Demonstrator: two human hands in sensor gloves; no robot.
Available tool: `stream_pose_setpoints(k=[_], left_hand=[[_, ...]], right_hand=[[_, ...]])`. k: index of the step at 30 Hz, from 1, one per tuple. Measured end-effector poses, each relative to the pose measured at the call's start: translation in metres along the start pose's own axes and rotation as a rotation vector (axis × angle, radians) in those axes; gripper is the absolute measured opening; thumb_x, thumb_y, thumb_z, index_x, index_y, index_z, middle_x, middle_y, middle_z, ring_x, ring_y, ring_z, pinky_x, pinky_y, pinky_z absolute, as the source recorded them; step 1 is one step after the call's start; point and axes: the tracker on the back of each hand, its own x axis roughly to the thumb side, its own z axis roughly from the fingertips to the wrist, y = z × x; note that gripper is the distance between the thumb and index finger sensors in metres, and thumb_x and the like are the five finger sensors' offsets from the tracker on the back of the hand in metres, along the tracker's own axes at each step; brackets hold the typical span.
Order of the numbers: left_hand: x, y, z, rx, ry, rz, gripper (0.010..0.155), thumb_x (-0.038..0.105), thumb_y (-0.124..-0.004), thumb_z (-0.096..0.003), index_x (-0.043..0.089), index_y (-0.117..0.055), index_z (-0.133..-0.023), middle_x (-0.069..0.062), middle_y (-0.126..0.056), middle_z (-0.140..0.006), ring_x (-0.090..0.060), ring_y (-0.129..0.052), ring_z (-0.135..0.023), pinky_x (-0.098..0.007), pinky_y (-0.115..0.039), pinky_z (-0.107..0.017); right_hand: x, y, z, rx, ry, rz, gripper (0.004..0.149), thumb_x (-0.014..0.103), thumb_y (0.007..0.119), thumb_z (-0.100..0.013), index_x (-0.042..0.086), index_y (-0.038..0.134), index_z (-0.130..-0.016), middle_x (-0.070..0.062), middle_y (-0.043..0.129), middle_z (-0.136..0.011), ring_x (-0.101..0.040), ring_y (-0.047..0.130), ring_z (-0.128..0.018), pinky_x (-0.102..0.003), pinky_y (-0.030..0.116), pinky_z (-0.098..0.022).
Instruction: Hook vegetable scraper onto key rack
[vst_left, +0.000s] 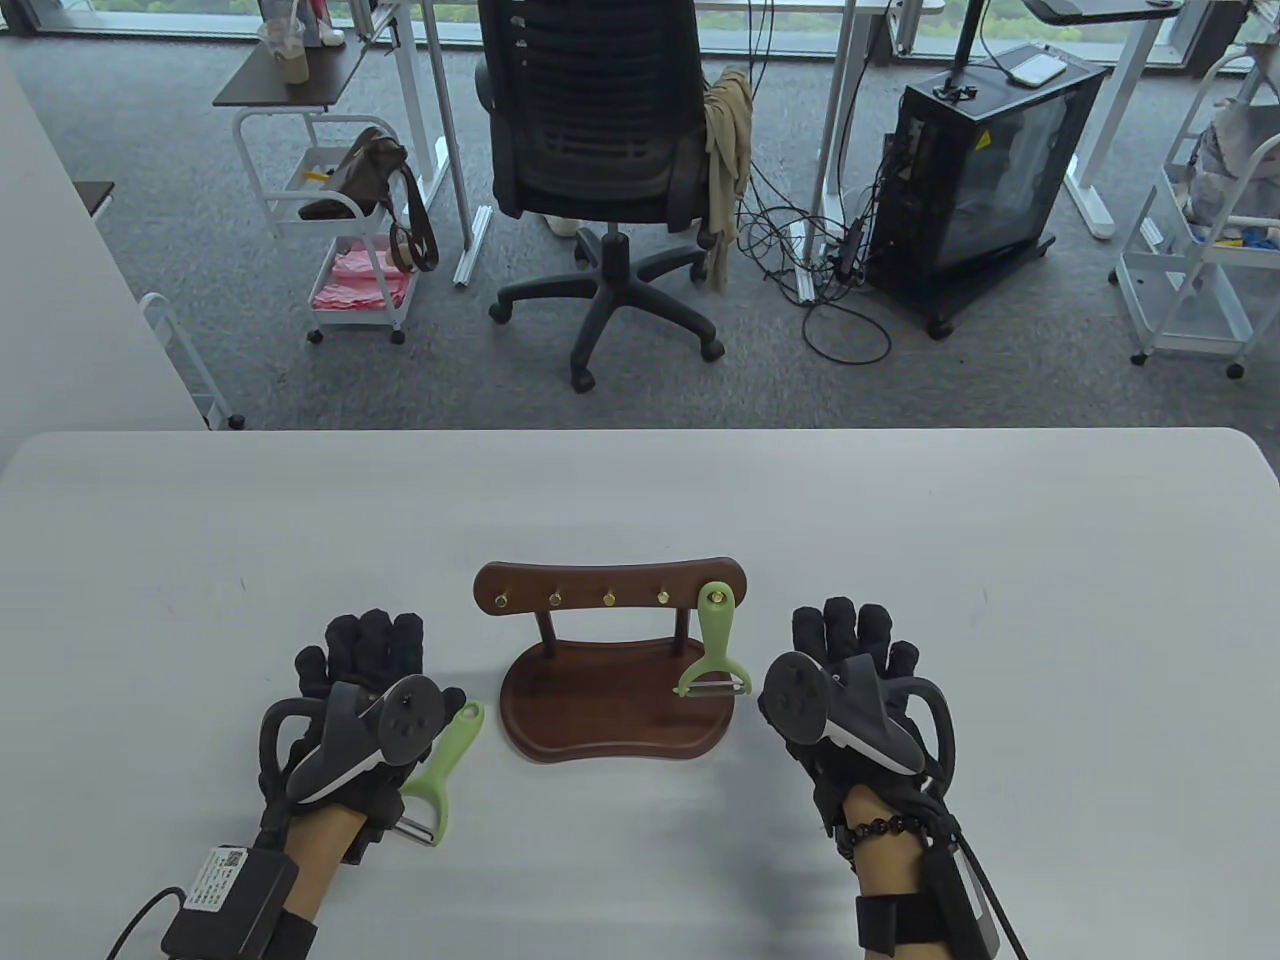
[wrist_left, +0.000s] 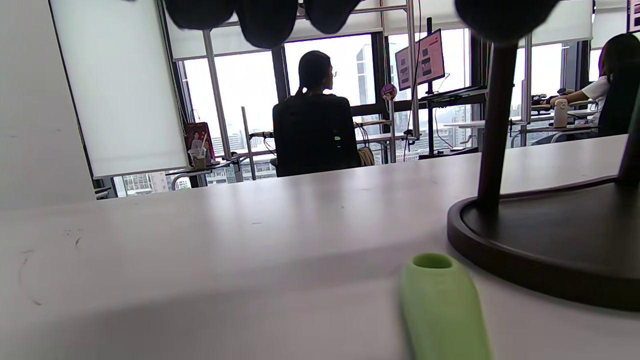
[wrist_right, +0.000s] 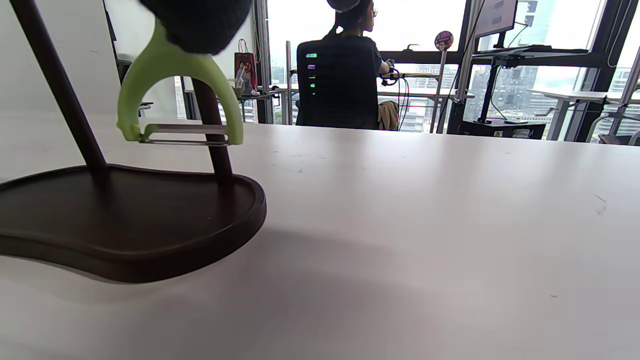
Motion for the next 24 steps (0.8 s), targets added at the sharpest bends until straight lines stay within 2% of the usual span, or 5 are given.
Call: stream_pose_setpoints(k=[6, 15, 24], left_hand=[[0.008, -0.009, -0.003, -0.082, -0.008, -0.002, 0.083, 0.060, -0.059, -0.0557, 0.004, -0.045, -0.115, -0.033, -0.049, -0.115, -0.061, -0.058, -0.103, -0.078, -0.047, -0.068], [0.022, -0.034, -0.014, -0.310, 0.006, -0.085, 0.078, 0.057, -0.065, -0.0552, 0.002, -0.058, -0.110, -0.028, -0.069, -0.106, -0.051, -0.081, -0.091, -0.074, -0.057, -0.068], [0.026, -0.054, -0.020, -0.462, 0.055, -0.146, 0.075, 0.054, -0.070, -0.0545, 0.001, -0.063, -0.107, -0.024, -0.078, -0.099, -0.045, -0.088, -0.084, -0.072, -0.062, -0.067]], right_hand=[[0.000, 0.000, -0.001, -0.009, 0.001, 0.003, 0.086, 0.045, 0.065, -0.058, -0.007, 0.025, -0.114, -0.041, 0.017, -0.112, -0.071, 0.021, -0.097, -0.083, 0.032, -0.064], [0.000, 0.001, -0.002, -0.016, -0.004, 0.008, 0.085, 0.045, 0.065, -0.058, -0.007, 0.027, -0.114, -0.041, 0.019, -0.112, -0.071, 0.022, -0.097, -0.083, 0.033, -0.064], [0.003, 0.001, -0.002, -0.017, -0.011, 0.007, 0.085, 0.045, 0.065, -0.058, -0.007, 0.027, -0.114, -0.042, 0.019, -0.112, -0.071, 0.022, -0.097, -0.083, 0.033, -0.064]])
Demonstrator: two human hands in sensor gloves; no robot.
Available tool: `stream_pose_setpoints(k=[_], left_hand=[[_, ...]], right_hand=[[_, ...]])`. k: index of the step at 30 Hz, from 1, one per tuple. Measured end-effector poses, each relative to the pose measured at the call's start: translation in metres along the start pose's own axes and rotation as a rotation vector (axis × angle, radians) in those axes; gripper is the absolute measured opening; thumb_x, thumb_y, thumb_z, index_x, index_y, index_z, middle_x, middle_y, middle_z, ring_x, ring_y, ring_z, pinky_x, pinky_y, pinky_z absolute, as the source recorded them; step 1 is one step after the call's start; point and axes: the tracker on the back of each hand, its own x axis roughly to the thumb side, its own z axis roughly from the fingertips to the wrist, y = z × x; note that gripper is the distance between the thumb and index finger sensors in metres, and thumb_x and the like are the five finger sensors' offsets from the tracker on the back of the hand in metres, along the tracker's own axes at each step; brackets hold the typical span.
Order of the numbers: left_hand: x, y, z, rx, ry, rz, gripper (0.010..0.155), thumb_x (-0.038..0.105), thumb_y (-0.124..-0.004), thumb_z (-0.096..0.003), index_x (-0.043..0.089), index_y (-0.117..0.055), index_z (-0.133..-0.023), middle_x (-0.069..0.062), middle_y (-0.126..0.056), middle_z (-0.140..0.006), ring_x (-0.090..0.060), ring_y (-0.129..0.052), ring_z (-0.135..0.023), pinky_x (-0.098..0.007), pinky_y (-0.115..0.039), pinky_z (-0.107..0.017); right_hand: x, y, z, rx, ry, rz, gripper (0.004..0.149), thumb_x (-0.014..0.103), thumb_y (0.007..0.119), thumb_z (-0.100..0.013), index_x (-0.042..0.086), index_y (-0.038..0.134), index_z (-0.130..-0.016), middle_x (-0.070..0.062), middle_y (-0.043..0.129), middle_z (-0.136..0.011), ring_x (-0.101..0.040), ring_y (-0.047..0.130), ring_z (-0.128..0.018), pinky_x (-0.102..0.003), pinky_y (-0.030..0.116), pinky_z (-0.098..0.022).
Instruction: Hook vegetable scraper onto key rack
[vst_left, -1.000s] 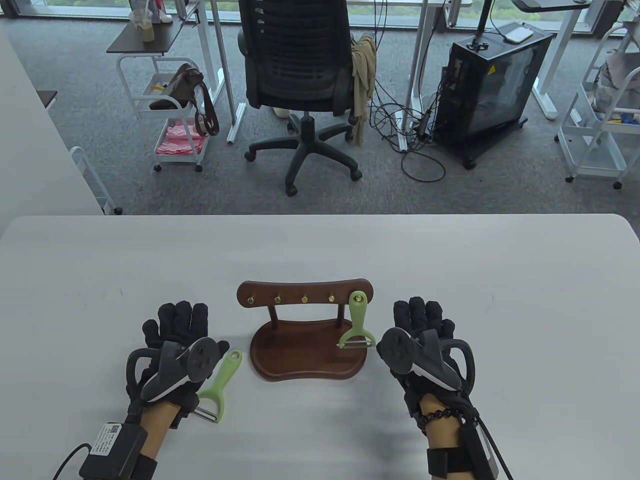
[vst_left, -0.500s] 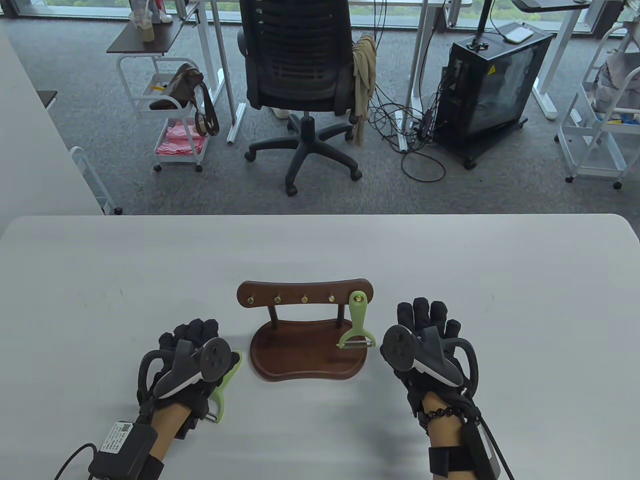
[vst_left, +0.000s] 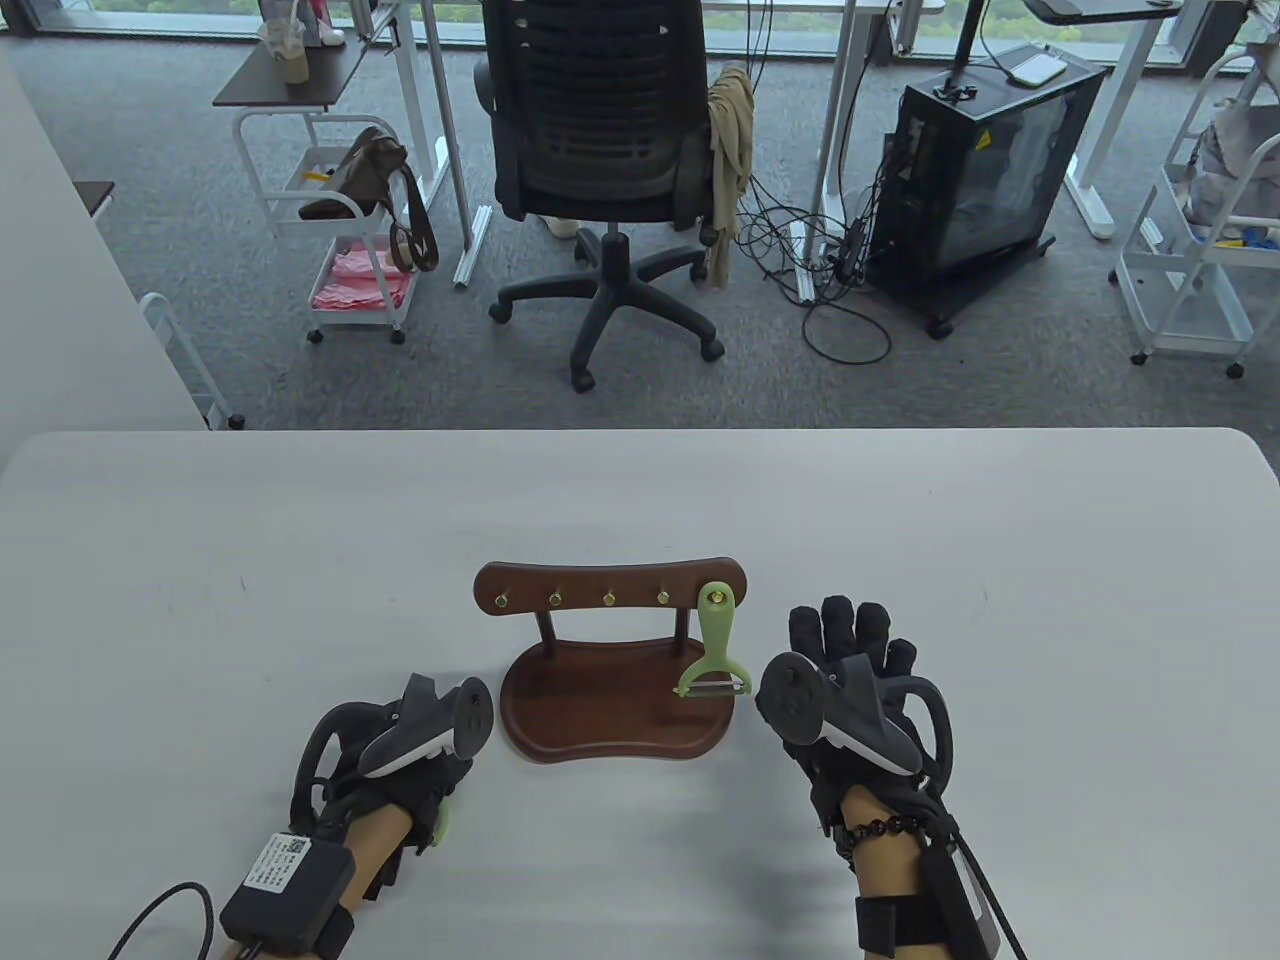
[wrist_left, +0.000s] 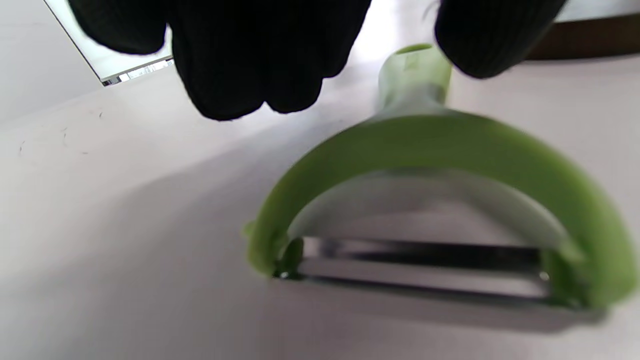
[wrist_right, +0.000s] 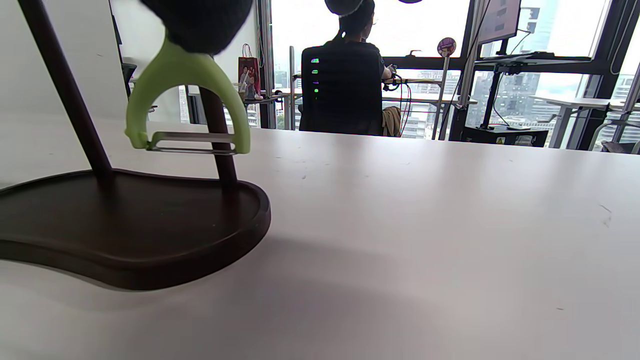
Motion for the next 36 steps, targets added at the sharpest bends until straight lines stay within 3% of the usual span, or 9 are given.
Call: stream_pose_setpoints(k=[9, 19, 36], left_hand=[[0.0034, -0.0070, -0.0045, -0.031, 0.022, -0.028, 0.067, 0.054, -0.070, -0.0543, 0.005, -0.072, -0.101, -0.018, -0.086, -0.090, -0.038, -0.095, -0.075, -0.069, -0.067, -0.066], [0.0069, -0.0093, -0.0053, 0.021, 0.027, -0.049, 0.060, 0.050, -0.072, -0.0548, 0.005, -0.077, -0.094, -0.014, -0.091, -0.081, -0.033, -0.100, -0.067, -0.066, -0.071, -0.065], [0.0067, -0.0095, -0.0063, 0.032, 0.021, -0.008, 0.060, 0.050, -0.070, -0.0548, 0.003, -0.079, -0.092, -0.015, -0.094, -0.077, -0.032, -0.102, -0.062, -0.066, -0.074, -0.063]], right_hand=[[0.0012, -0.0002, 0.0001, 0.001, -0.001, 0.001, 0.085, 0.045, 0.065, -0.058, -0.008, 0.028, -0.113, -0.042, 0.019, -0.112, -0.071, 0.022, -0.097, -0.083, 0.033, -0.064], [0.0007, -0.0002, 0.0000, 0.003, 0.003, -0.009, 0.085, 0.045, 0.065, -0.058, -0.008, 0.028, -0.113, -0.042, 0.019, -0.112, -0.072, 0.023, -0.097, -0.083, 0.033, -0.064], [-0.0010, 0.0010, 0.0003, 0.017, 0.013, -0.014, 0.085, 0.045, 0.065, -0.058, -0.008, 0.028, -0.113, -0.043, 0.019, -0.112, -0.072, 0.023, -0.097, -0.083, 0.034, -0.064]])
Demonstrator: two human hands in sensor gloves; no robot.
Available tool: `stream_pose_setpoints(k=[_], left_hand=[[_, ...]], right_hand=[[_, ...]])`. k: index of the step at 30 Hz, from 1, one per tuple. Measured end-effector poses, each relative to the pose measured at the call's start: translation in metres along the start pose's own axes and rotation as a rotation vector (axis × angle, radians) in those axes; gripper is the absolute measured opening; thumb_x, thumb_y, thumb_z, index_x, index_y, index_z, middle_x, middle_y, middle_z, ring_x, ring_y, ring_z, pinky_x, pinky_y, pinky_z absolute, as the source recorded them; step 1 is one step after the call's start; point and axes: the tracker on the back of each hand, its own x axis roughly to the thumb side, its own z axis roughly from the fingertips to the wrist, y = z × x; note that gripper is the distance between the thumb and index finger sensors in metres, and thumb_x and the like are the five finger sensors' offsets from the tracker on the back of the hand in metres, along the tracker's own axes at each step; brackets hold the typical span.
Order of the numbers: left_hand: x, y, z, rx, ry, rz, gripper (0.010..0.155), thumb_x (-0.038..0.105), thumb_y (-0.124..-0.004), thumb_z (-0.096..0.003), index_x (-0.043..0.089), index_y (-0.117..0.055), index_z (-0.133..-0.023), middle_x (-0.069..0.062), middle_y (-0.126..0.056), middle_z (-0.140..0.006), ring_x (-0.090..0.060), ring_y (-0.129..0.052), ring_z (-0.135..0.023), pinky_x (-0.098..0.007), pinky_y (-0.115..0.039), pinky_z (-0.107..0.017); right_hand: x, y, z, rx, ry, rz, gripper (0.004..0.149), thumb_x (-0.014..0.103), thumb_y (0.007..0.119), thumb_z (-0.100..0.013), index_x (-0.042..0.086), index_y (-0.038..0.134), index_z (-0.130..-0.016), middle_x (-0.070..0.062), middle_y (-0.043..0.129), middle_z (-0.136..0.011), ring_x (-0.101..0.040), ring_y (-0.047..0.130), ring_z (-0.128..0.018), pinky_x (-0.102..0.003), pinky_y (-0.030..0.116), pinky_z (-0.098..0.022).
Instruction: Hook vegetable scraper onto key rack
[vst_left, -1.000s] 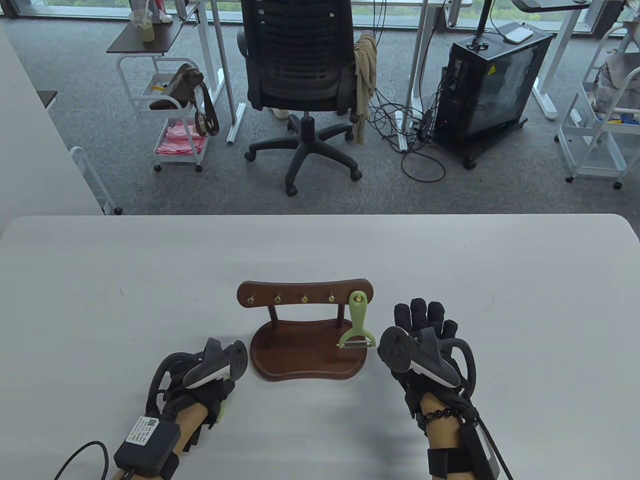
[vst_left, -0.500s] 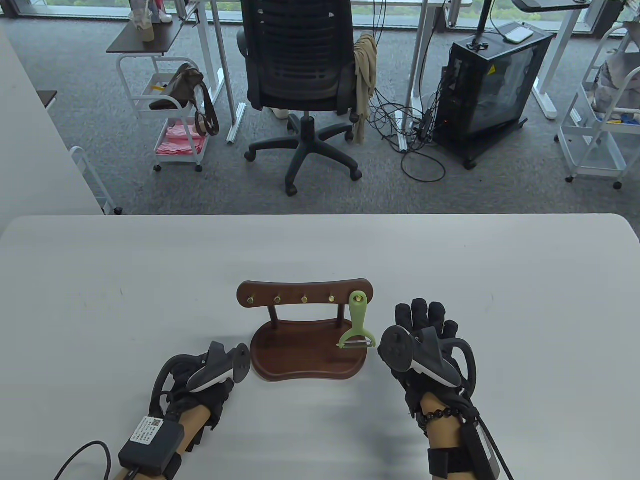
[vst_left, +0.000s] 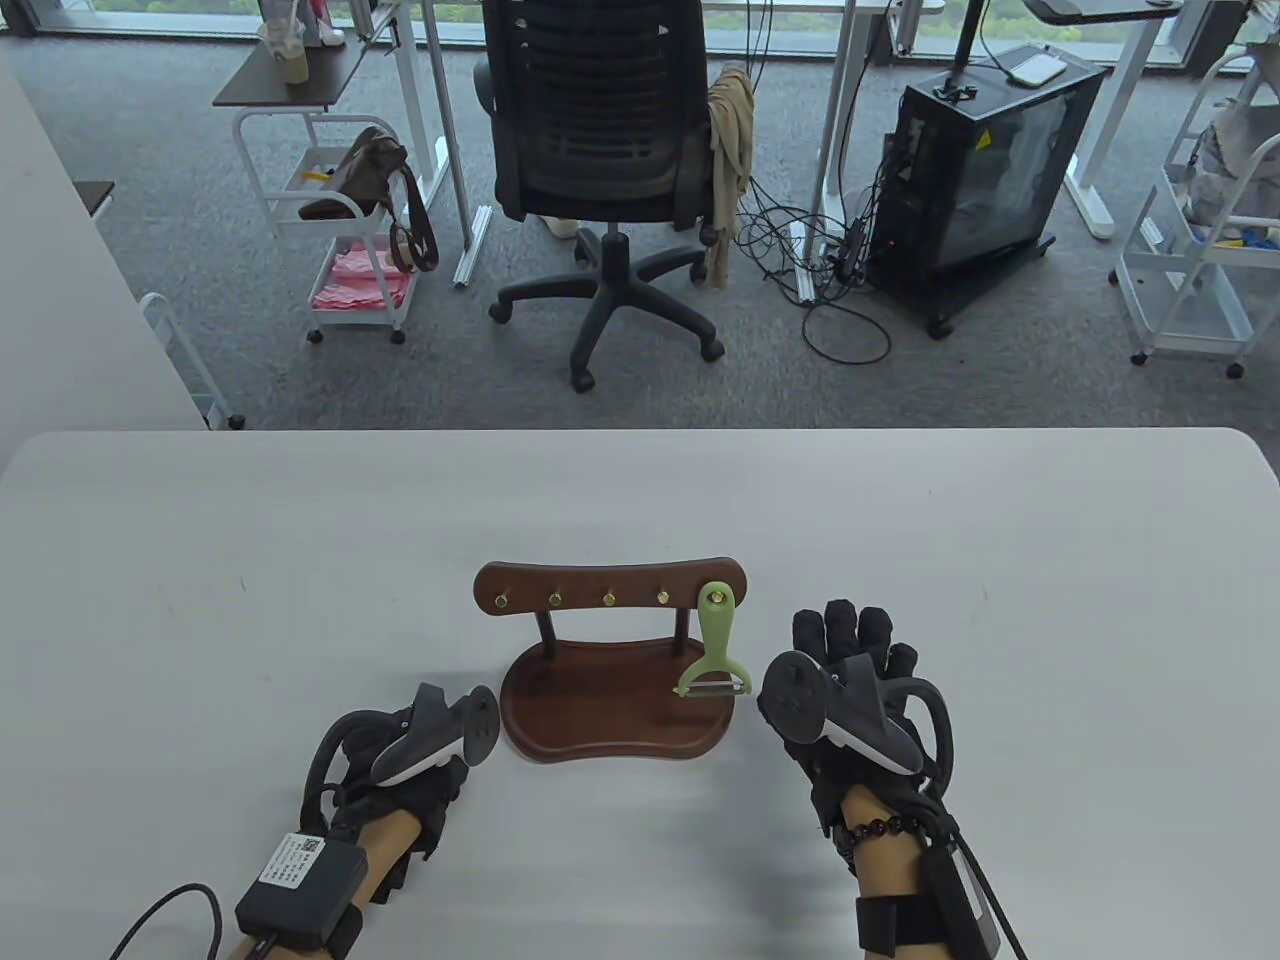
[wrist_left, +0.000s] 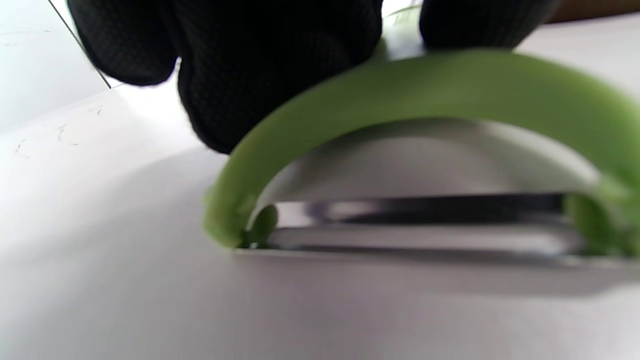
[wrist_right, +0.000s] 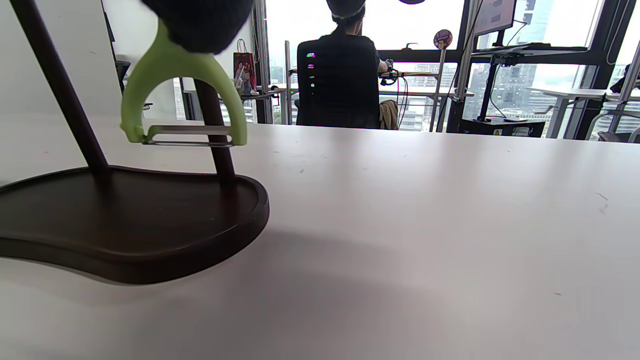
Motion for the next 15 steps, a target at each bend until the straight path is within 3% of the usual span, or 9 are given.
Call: stream_pose_setpoints(k=[6, 15], left_hand=[[-0.007, 0.014, 0.007, 0.061, 0.015, 0.072, 0.062, 0.051, -0.068, -0.0538, 0.003, -0.078, -0.092, -0.016, -0.094, -0.076, -0.032, -0.102, -0.062, -0.066, -0.074, -0.062], [-0.034, 0.040, 0.027, 0.244, 0.052, 0.279, 0.062, 0.052, -0.066, -0.0530, 0.004, -0.076, -0.091, -0.014, -0.093, -0.075, -0.030, -0.102, -0.061, -0.065, -0.076, -0.061]], right_hand=[[0.000, -0.001, 0.000, -0.002, 0.002, 0.000, 0.085, 0.045, 0.065, -0.058, -0.009, 0.028, -0.113, -0.043, 0.019, -0.112, -0.072, 0.023, -0.097, -0.083, 0.034, -0.064], [-0.001, -0.001, 0.000, -0.004, 0.006, -0.003, 0.085, 0.045, 0.065, -0.058, -0.009, 0.029, -0.113, -0.043, 0.019, -0.112, -0.072, 0.023, -0.097, -0.083, 0.034, -0.064]])
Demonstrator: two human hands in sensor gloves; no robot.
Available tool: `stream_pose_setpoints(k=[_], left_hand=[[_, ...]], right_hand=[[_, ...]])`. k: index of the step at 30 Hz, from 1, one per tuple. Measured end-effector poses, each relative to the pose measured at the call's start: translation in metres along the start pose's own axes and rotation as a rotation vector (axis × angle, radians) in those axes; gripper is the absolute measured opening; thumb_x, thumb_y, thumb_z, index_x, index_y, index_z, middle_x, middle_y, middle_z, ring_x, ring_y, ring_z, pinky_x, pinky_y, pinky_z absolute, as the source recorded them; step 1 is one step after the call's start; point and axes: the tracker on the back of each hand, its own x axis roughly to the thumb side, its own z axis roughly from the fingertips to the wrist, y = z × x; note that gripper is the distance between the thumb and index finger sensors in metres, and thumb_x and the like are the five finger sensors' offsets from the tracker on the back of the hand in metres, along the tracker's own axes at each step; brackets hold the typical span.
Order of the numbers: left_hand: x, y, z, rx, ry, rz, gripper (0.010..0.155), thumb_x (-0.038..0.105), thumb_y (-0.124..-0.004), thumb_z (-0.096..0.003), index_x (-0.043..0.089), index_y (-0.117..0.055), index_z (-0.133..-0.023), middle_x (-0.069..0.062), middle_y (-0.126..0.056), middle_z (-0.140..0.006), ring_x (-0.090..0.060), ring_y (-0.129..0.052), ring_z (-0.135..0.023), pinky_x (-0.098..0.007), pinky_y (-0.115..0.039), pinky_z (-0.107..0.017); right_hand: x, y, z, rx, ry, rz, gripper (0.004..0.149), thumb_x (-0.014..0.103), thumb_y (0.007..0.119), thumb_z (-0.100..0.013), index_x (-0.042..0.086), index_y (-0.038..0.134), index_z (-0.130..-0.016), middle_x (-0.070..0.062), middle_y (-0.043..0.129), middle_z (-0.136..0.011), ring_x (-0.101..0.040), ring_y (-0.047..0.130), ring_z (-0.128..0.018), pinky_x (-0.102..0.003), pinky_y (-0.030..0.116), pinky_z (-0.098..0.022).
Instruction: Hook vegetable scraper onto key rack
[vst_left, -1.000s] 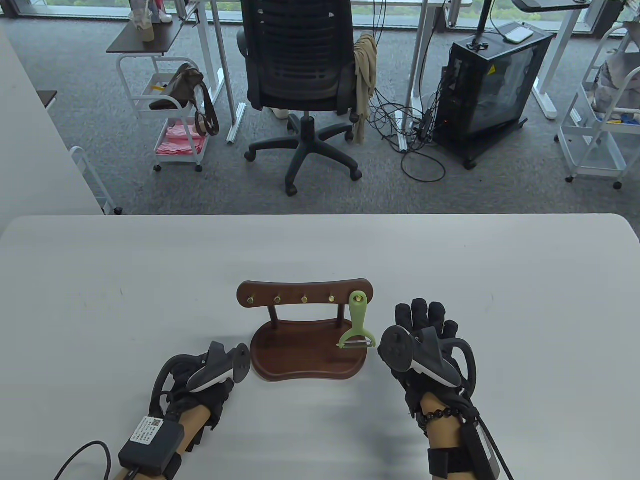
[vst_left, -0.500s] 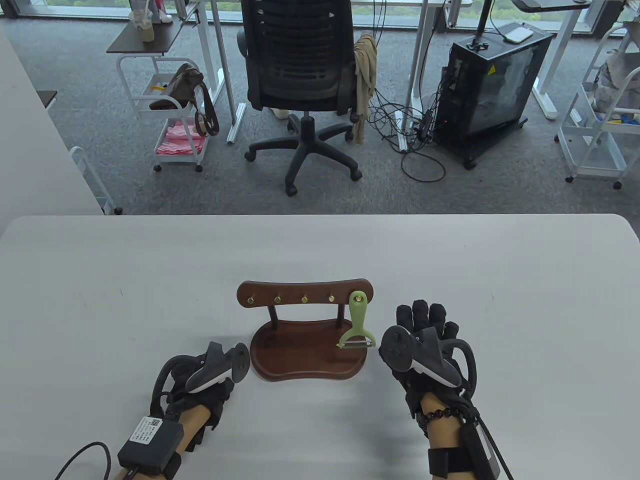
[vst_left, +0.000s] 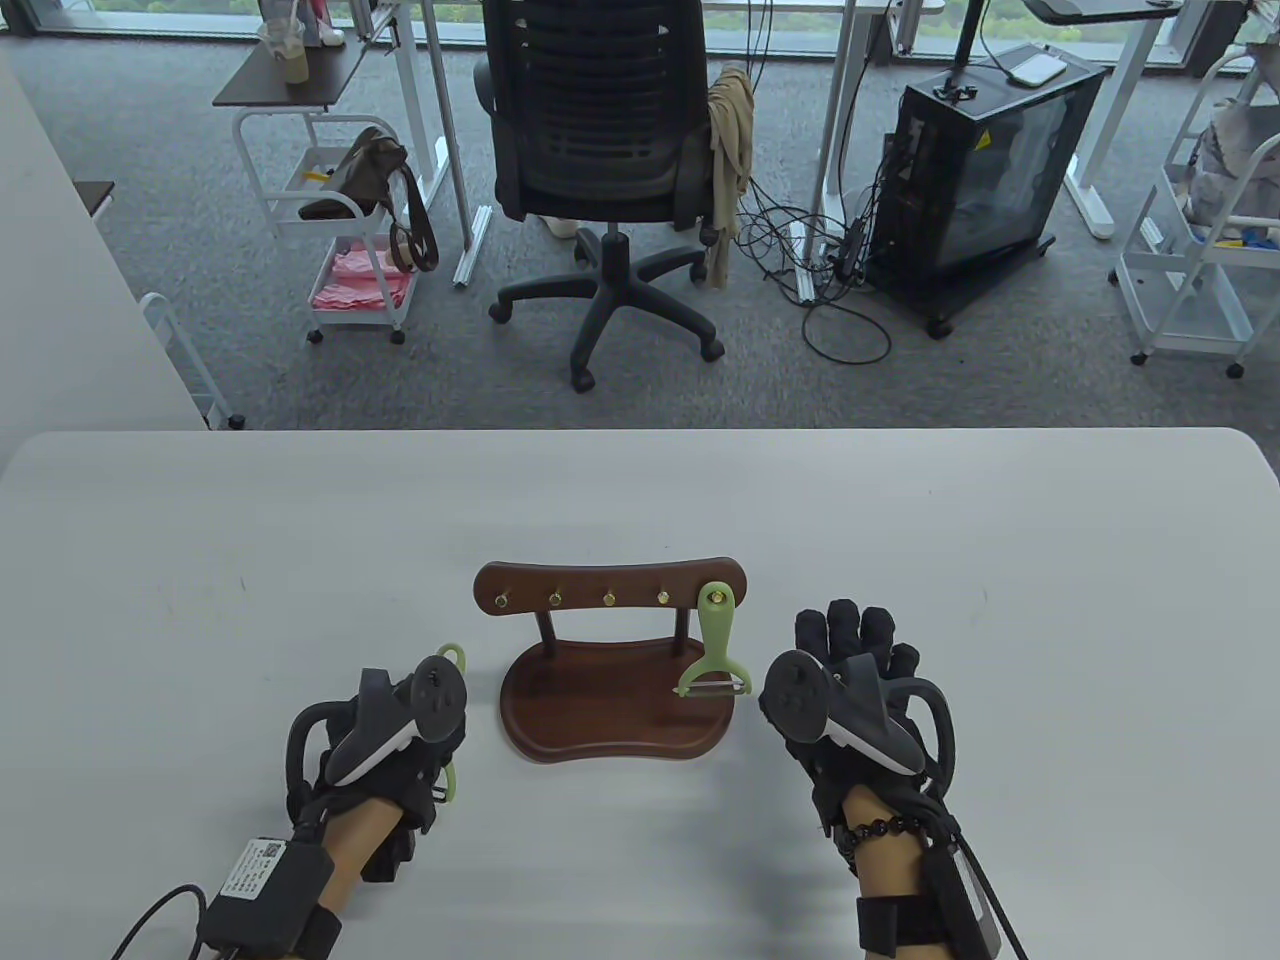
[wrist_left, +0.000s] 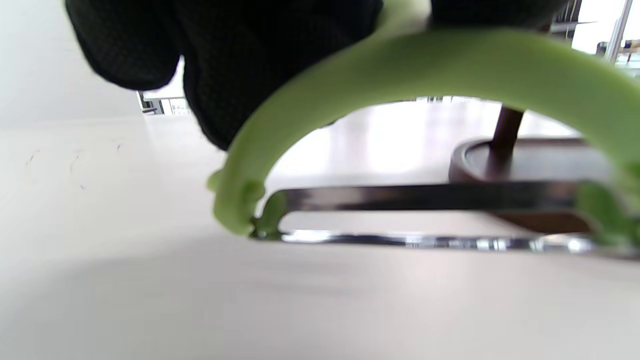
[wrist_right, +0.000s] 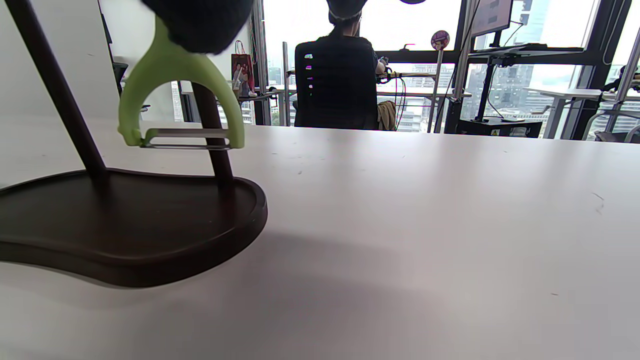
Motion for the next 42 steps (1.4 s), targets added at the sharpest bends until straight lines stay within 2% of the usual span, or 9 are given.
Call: stream_pose_setpoints(k=[9, 13, 16, 23, 42], left_hand=[[-0.009, 0.036, 0.026, 0.262, -0.033, 0.176, 0.062, 0.053, -0.066, -0.0527, 0.005, -0.074, -0.091, -0.012, -0.092, -0.075, -0.027, -0.103, -0.058, -0.062, -0.079, -0.060], [0.001, 0.051, 0.042, 0.394, -0.095, 0.179, 0.062, 0.053, -0.066, -0.0525, 0.005, -0.074, -0.090, -0.011, -0.092, -0.074, -0.026, -0.104, -0.056, -0.060, -0.080, -0.059], [0.015, 0.058, 0.051, 0.453, -0.144, 0.159, 0.061, 0.054, -0.066, -0.0523, 0.006, -0.075, -0.090, -0.011, -0.092, -0.074, -0.025, -0.104, -0.055, -0.060, -0.081, -0.058], [0.040, 0.059, 0.048, 0.466, -0.160, 0.035, 0.061, 0.054, -0.068, -0.0520, 0.005, -0.077, -0.088, -0.011, -0.094, -0.071, -0.025, -0.105, -0.052, -0.059, -0.082, -0.057], [0.051, 0.054, 0.025, 0.414, -0.106, -0.076, 0.061, 0.055, -0.070, -0.0513, 0.006, -0.079, -0.086, -0.010, -0.095, -0.068, -0.023, -0.106, -0.049, -0.058, -0.084, -0.055]], right_hand=[[-0.001, -0.001, 0.000, -0.007, 0.005, -0.003, 0.085, 0.045, 0.065, -0.058, -0.009, 0.029, -0.113, -0.043, 0.019, -0.112, -0.072, 0.023, -0.097, -0.082, 0.034, -0.064], [-0.002, -0.001, 0.000, -0.012, 0.006, -0.006, 0.085, 0.045, 0.065, -0.058, -0.009, 0.029, -0.113, -0.043, 0.019, -0.112, -0.072, 0.023, -0.097, -0.083, 0.034, -0.064], [-0.003, -0.001, 0.000, -0.014, 0.006, -0.009, 0.085, 0.045, 0.065, -0.058, -0.009, 0.029, -0.113, -0.043, 0.019, -0.112, -0.072, 0.023, -0.096, -0.083, 0.034, -0.064], [-0.003, -0.002, 0.000, -0.017, 0.005, -0.014, 0.085, 0.045, 0.065, -0.058, -0.009, 0.029, -0.113, -0.043, 0.019, -0.112, -0.072, 0.023, -0.097, -0.082, 0.034, -0.064], [-0.004, -0.003, 0.000, -0.020, 0.004, -0.033, 0.085, 0.045, 0.065, -0.058, -0.010, 0.029, -0.113, -0.044, 0.019, -0.112, -0.072, 0.023, -0.096, -0.082, 0.035, -0.065]])
